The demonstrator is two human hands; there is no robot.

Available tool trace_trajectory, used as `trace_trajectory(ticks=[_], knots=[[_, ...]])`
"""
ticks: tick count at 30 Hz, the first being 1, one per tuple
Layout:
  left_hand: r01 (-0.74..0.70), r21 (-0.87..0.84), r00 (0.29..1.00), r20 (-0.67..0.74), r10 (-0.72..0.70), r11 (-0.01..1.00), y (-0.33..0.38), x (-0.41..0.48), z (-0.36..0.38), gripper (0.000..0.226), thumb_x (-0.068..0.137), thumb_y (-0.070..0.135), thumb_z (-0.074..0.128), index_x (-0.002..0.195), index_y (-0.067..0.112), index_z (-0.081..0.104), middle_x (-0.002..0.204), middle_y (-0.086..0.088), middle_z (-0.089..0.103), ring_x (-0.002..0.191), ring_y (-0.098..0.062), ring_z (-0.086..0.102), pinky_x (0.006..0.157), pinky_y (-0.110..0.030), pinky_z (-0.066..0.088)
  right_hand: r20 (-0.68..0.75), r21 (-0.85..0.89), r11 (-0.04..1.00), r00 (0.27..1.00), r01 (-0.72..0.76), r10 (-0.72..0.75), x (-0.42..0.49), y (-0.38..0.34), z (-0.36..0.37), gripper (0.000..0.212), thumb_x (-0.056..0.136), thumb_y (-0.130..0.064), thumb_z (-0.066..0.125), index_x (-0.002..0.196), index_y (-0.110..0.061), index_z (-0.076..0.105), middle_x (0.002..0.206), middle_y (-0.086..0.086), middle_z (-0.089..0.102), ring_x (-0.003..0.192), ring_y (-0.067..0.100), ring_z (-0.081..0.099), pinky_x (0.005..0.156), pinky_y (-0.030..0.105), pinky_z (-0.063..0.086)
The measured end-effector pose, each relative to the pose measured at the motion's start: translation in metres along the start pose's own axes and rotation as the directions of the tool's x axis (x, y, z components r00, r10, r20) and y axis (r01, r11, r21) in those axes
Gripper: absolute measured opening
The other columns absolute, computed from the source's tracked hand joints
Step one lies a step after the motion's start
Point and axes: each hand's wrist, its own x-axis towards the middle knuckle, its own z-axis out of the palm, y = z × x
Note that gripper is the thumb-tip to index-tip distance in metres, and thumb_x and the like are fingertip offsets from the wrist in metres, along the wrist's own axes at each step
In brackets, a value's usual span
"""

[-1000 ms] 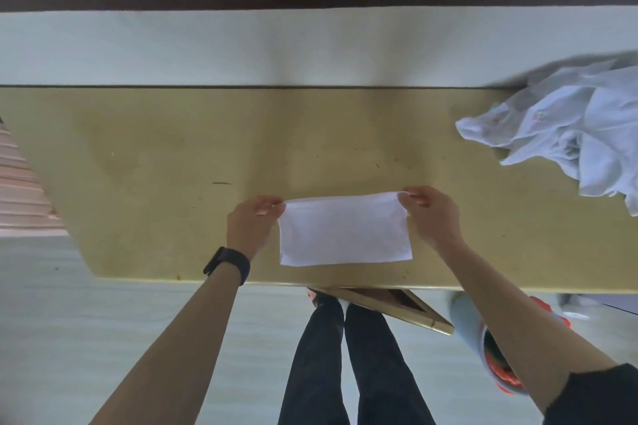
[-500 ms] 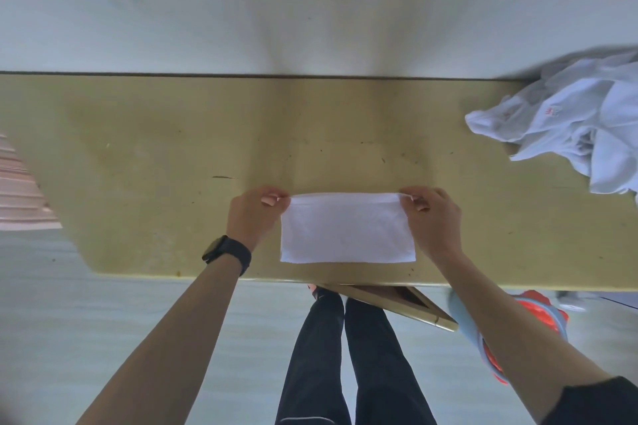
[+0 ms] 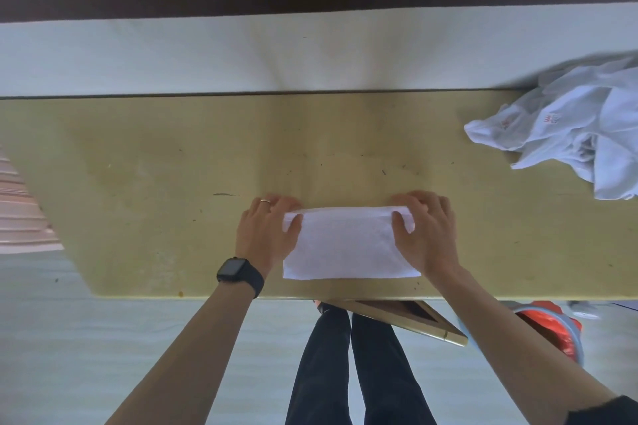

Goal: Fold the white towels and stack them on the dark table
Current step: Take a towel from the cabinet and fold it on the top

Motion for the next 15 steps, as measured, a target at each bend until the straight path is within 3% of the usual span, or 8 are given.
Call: trace_trajectory(ticks=[4,11,15], knots=[[-0.155,0.06,0.988,-0.017,0.156,0.986,0.009,0.007,0.01,0.018,0.089,0.029,0.069,0.106,0.028,0.074,0.111,0.0,0.069,0.104,-0.027,0.061,0.085,-0.038,0.047,0.002,-0.071,0.985,0.987,0.159,-0.16,0.005,-0.012,0.009,0.017,0.09,-0.025,0.068,0.105,-0.032,0.072,0.111,-0.009,0.064,0.105,0.02,0.048,0.085,0.033,0.036],[-0.174,0.051,0.984,-0.04,0.176,0.983,0.014,0.011,0.008,0.008,0.09,0.027,0.069,0.093,0.026,0.077,0.097,0.005,0.073,0.093,-0.023,0.063,0.082,-0.036,0.047,0.048,-0.083,0.979,0.982,0.186,-0.182,0.012,-0.018,0.015,0.009,0.092,-0.026,0.067,0.099,-0.029,0.072,0.105,-0.01,0.066,0.104,0.02,0.051,0.084,0.035,0.039],[-0.178,0.068,0.983,-0.032,0.18,0.982,0.014,0.014,0.005,0.009,0.091,0.028,0.067,0.09,0.027,0.077,0.091,0.007,0.073,0.09,-0.022,0.063,0.083,-0.036,0.046,-0.006,-0.124,0.966,0.974,0.225,-0.227,0.012,-0.017,0.015,0.006,0.092,-0.025,0.068,0.095,-0.027,0.073,0.098,-0.01,0.07,0.099,0.024,0.058,0.082,0.037,0.042]])
